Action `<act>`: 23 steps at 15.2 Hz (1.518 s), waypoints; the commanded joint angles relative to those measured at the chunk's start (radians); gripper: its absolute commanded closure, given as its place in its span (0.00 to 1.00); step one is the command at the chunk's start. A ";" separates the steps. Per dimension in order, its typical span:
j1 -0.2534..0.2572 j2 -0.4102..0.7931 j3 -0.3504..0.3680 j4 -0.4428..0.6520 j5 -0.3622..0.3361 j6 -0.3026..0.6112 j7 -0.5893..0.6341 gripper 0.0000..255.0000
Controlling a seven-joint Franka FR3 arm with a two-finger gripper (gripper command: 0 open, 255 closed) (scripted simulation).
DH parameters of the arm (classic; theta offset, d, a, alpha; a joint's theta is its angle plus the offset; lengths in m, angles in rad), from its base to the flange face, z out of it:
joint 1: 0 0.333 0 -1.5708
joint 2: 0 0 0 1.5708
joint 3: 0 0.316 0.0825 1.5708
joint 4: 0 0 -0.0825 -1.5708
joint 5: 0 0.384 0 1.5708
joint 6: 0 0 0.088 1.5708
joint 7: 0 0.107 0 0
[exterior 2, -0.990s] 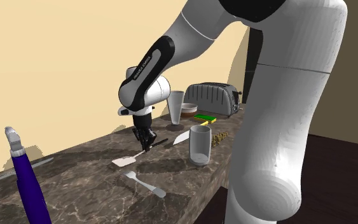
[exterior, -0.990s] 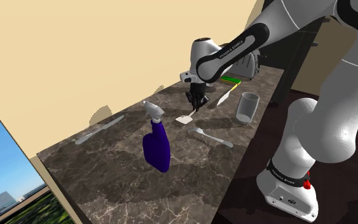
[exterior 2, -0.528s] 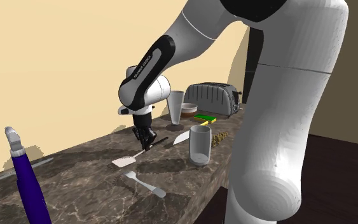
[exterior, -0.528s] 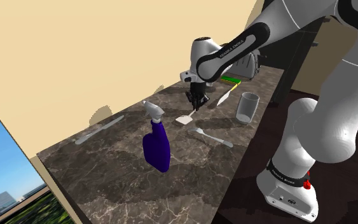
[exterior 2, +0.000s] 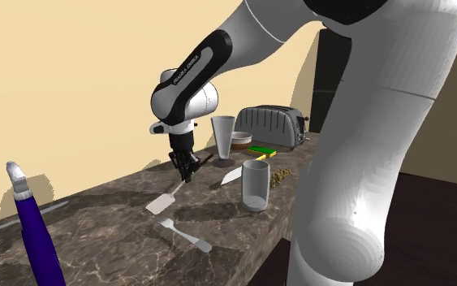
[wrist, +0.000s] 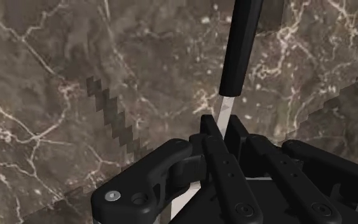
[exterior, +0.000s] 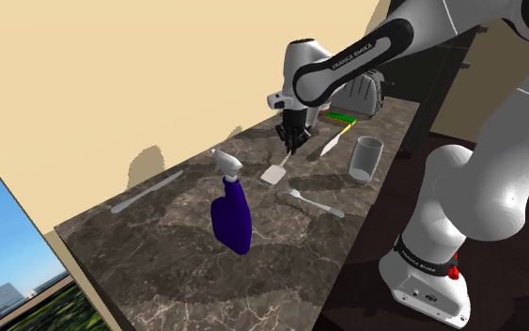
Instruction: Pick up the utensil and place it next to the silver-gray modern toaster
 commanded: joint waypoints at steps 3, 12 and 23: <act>0.001 -0.027 0.009 0.034 -0.002 -0.061 0.004 1.00; 0.001 -0.080 0.027 0.112 -0.005 -0.191 0.006 1.00; 0.005 -0.117 0.046 0.229 -0.001 -0.344 0.001 1.00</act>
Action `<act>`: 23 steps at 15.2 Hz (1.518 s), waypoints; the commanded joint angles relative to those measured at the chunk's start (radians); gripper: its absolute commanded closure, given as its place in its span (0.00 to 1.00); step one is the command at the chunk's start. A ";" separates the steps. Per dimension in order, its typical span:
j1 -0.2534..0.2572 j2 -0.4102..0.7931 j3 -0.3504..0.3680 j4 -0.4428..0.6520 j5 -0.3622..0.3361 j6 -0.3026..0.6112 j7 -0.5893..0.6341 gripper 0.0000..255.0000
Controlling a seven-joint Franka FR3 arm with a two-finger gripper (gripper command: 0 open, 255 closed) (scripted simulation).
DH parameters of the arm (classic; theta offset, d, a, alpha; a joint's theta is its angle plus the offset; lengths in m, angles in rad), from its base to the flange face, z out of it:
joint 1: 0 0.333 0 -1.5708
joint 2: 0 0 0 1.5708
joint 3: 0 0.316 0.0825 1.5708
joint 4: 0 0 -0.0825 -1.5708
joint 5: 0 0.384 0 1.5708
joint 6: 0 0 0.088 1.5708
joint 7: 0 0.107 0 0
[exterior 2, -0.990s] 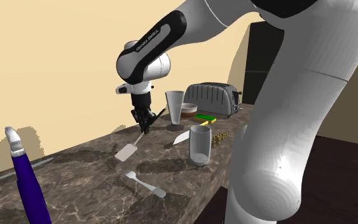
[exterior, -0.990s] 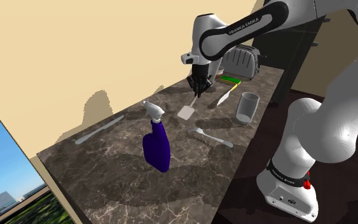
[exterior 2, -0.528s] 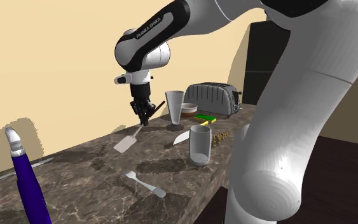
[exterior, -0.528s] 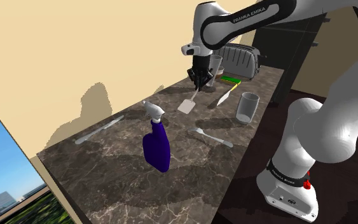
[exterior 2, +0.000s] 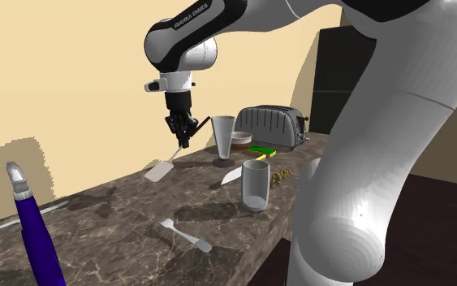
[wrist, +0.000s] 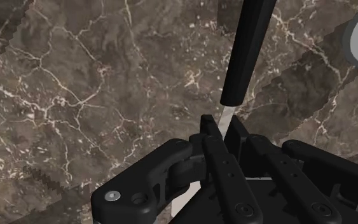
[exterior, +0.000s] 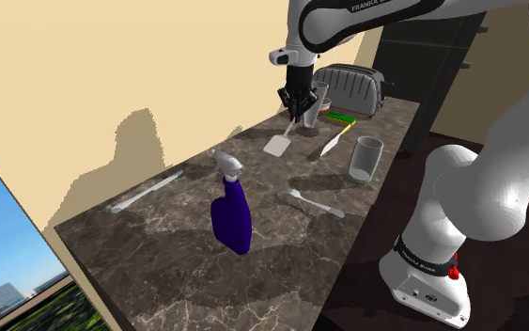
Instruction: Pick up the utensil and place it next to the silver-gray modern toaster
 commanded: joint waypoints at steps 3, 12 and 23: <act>0.002 -0.004 0.006 0.050 0.004 -0.054 -0.004 1.00; 0.007 -0.006 0.017 0.169 0.012 -0.174 -0.013 1.00; 0.014 0.018 0.026 0.337 0.025 -0.320 -0.030 1.00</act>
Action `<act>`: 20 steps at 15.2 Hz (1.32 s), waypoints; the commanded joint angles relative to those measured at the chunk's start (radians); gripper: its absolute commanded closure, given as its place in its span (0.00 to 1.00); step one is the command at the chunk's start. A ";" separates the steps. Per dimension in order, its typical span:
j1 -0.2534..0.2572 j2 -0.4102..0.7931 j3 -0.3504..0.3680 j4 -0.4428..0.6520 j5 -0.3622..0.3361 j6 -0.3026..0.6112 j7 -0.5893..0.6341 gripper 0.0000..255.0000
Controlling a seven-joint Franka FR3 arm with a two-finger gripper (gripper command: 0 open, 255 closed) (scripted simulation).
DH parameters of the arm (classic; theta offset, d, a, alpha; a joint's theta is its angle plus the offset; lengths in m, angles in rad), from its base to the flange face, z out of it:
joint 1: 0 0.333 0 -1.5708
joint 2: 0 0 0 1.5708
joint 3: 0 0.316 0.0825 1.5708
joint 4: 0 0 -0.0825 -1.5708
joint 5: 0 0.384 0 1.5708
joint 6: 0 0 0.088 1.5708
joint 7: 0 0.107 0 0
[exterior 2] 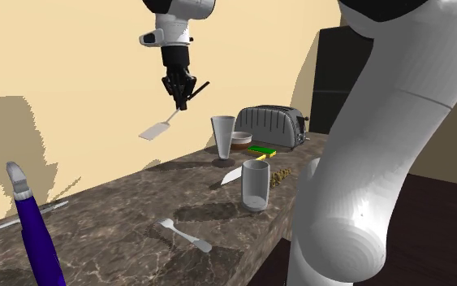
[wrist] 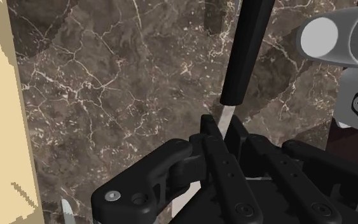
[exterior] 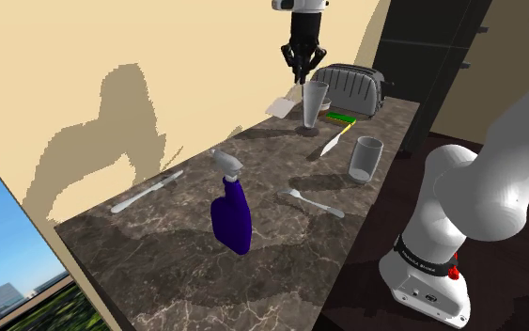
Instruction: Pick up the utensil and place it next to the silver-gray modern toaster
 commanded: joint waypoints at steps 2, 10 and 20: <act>0.002 0.009 0.001 0.037 0.003 -0.028 -0.004 1.00; -0.067 -0.054 -0.116 0.004 -0.057 -0.026 -0.178 1.00; -0.131 -0.034 -0.304 0.062 -0.101 -0.015 -0.428 1.00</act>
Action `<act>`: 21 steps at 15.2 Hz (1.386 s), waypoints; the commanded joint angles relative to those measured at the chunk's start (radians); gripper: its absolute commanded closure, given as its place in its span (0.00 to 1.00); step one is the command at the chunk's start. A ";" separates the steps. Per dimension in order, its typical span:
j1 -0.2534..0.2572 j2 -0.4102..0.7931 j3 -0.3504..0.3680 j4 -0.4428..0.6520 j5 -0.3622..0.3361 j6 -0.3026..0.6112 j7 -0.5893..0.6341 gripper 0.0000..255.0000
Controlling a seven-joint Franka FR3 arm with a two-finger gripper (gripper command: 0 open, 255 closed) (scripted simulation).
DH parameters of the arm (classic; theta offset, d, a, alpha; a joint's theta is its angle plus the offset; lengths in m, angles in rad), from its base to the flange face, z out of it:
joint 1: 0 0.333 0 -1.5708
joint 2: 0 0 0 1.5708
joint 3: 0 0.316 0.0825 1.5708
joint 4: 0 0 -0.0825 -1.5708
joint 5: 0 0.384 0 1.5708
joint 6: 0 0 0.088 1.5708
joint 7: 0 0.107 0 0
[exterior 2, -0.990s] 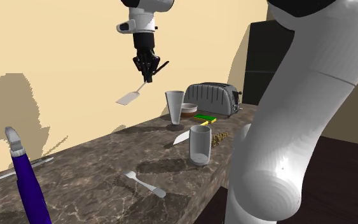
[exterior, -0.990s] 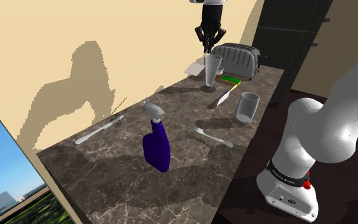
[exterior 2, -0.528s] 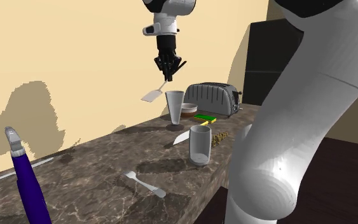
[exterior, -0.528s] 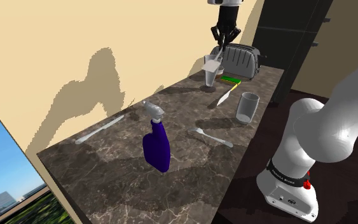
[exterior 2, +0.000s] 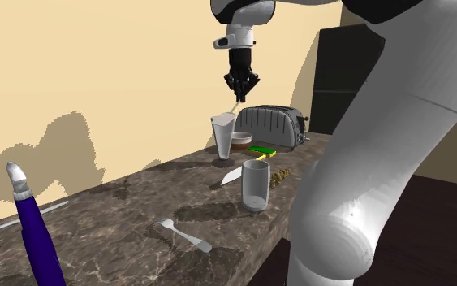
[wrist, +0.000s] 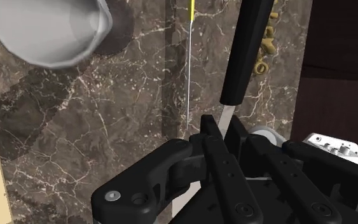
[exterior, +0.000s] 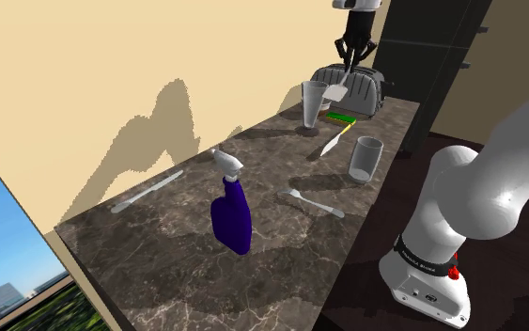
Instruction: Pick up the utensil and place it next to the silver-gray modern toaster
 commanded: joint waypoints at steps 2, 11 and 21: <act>-0.012 0.030 -0.067 0.036 0.001 0.007 -0.084 1.00; -0.030 0.223 -0.335 0.206 0.111 0.033 -0.391 1.00; -0.437 0.746 -0.468 0.572 0.599 -0.057 -0.870 1.00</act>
